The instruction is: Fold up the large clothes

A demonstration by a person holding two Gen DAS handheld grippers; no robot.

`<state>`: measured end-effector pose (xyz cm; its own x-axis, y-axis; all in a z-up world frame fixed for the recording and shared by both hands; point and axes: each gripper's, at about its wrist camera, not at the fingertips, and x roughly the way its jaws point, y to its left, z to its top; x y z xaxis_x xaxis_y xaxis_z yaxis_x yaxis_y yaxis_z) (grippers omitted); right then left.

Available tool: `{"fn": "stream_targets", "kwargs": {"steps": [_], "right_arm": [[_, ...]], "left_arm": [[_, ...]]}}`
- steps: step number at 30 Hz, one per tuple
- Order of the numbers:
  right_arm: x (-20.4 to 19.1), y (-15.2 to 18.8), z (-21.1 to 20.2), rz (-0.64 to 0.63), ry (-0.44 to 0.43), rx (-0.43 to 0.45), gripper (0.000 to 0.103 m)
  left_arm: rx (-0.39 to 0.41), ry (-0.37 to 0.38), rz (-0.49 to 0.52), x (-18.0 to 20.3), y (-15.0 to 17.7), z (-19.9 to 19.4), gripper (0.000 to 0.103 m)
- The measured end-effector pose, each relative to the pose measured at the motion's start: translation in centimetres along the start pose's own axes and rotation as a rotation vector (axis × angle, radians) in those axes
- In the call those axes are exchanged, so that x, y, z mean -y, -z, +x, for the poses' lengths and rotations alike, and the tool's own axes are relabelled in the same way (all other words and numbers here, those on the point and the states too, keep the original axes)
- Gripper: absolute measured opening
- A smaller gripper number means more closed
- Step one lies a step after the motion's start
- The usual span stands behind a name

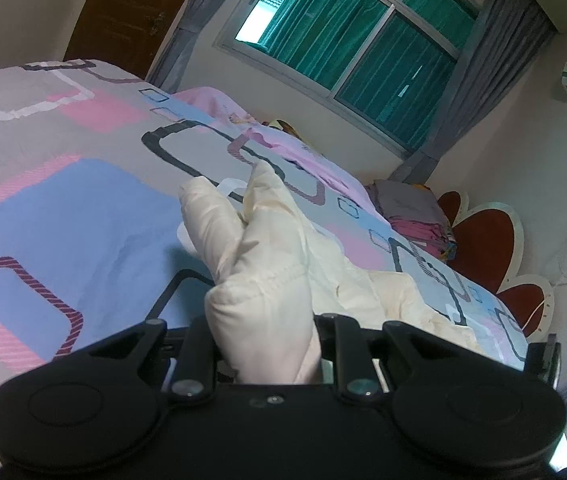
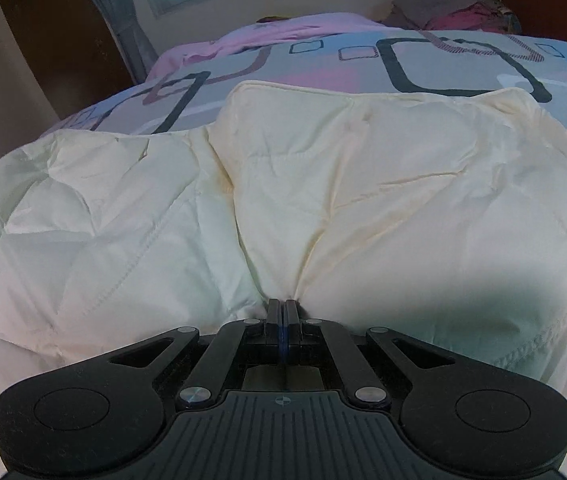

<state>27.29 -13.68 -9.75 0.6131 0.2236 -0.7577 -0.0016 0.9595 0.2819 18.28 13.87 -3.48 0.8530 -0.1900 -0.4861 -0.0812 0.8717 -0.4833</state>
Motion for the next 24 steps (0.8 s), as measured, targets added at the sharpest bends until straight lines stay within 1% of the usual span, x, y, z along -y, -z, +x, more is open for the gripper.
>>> {"fn": "stream_targets", "kwargs": {"steps": [3,5,7,8,10,12,15,17,18,19,21,22,23,24], "right_arm": [[0.0,-0.1,0.1,-0.011,0.001,-0.005,0.000],[0.1,-0.4,-1.0,0.021,-0.005,0.001,0.000],[0.4,-0.2,-3.7,0.042,-0.049,0.084,0.000],[0.6,0.0,-4.6,0.034,-0.056,0.093,0.000],[1.7,0.7,-6.2,0.029,-0.054,0.096,0.000],[3.5,1.6,-7.5,0.017,-0.019,0.089,0.000],[6.8,2.8,-9.0,0.025,-0.028,0.077,0.000],[8.3,3.0,-8.7,0.052,-0.076,0.041,0.000],[9.5,3.0,-8.0,0.109,-0.125,0.020,0.000],[10.3,3.0,-7.3,0.142,-0.155,0.007,0.000],[11.9,2.6,-6.7,0.207,-0.209,-0.015,0.000],[12.7,2.2,-7.5,0.247,-0.241,0.011,0.000],[13.5,2.0,-8.8,0.261,-0.258,0.068,0.000],[14.3,1.8,-10.2,0.247,-0.249,0.121,0.000]], "left_arm": [[0.007,0.007,0.029,0.9,-0.3,-0.3,0.019],[0.011,0.010,0.057,1.9,-0.6,-0.6,0.019],[0.016,0.009,0.097,3.3,-0.9,-1.0,0.019],[0.018,0.006,0.118,4.2,-1.1,-1.3,0.019],[0.026,0.003,0.166,6.1,-1.3,-1.8,0.019],[0.040,0.001,0.243,8.7,-1.3,-2.3,0.019],[0.061,0.000,0.341,12.5,-0.7,-2.8,0.019],[0.055,0.013,0.408,15.5,0.2,-2.8,0.019],[0.050,0.029,0.429,16.7,0.6,-2.7,0.019],[0.044,0.051,0.463,18.4,1.3,-2.6,0.019],[0.028,0.070,0.532,21.4,2.9,-2.0,0.019],[0.019,0.080,0.556,22.7,3.6,-1.6,0.019],[0.008,0.092,0.578,24.0,4.4,-1.1,0.019],[-0.007,0.100,0.597,25.1,5.1,-0.5,0.019]]}}
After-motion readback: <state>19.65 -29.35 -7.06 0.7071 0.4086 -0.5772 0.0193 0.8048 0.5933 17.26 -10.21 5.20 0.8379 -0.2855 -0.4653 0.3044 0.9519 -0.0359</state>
